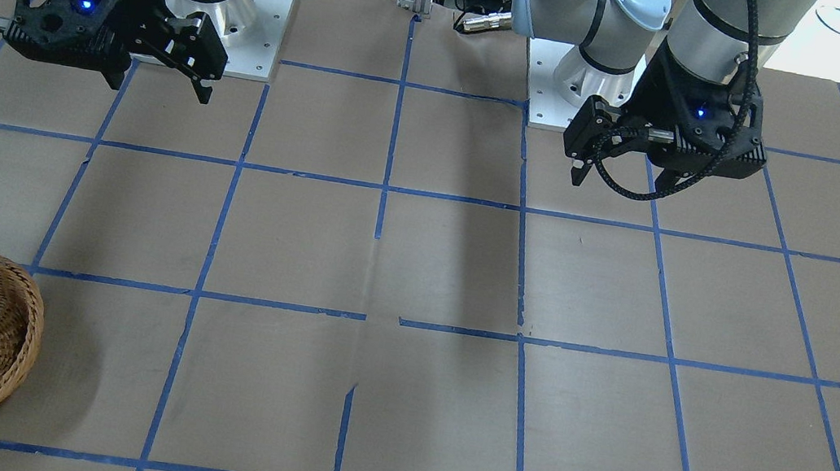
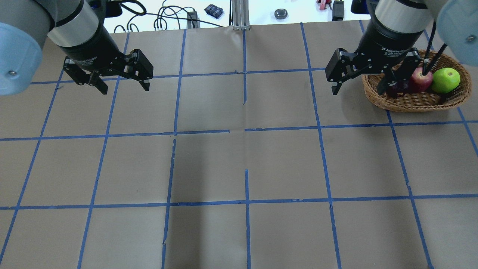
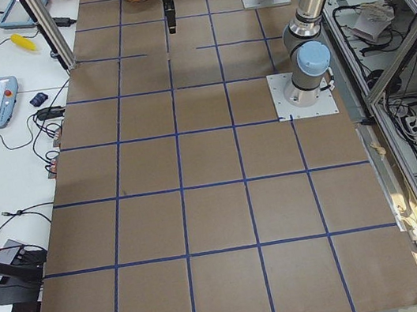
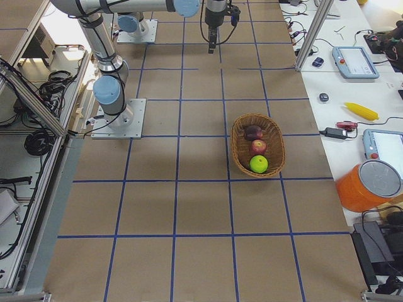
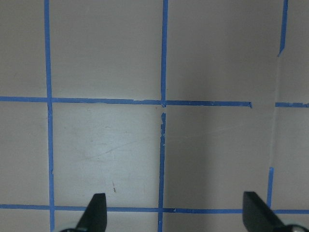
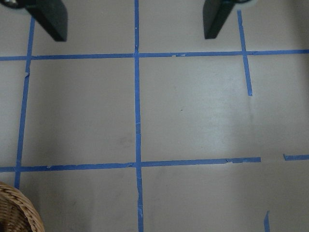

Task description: Put all apples into basket

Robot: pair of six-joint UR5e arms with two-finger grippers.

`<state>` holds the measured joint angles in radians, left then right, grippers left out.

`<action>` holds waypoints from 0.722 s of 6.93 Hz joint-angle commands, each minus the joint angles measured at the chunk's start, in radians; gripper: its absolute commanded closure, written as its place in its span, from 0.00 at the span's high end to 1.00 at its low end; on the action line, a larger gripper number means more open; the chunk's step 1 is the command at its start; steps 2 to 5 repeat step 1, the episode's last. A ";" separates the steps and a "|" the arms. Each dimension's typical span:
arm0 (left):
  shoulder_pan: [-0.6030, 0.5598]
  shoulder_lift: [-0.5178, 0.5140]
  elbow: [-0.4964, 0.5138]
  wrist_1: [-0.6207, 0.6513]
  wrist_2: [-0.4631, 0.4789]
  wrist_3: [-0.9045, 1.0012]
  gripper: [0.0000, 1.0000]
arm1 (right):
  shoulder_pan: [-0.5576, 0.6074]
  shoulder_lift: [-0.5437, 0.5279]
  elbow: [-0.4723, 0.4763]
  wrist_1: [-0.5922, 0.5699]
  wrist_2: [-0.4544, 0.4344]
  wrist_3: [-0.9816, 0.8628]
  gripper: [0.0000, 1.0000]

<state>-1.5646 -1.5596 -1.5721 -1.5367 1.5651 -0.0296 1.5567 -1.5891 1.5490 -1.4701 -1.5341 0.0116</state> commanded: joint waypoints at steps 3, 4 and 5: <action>-0.002 0.001 0.001 -0.032 -0.003 -0.001 1.00 | 0.000 0.000 0.000 -0.004 0.000 0.004 1.00; -0.002 0.001 0.001 -0.032 -0.003 -0.001 1.00 | 0.000 0.000 0.000 -0.004 0.000 0.004 1.00; -0.002 0.001 0.001 -0.032 -0.003 -0.001 1.00 | 0.000 0.000 0.000 -0.004 0.000 0.004 1.00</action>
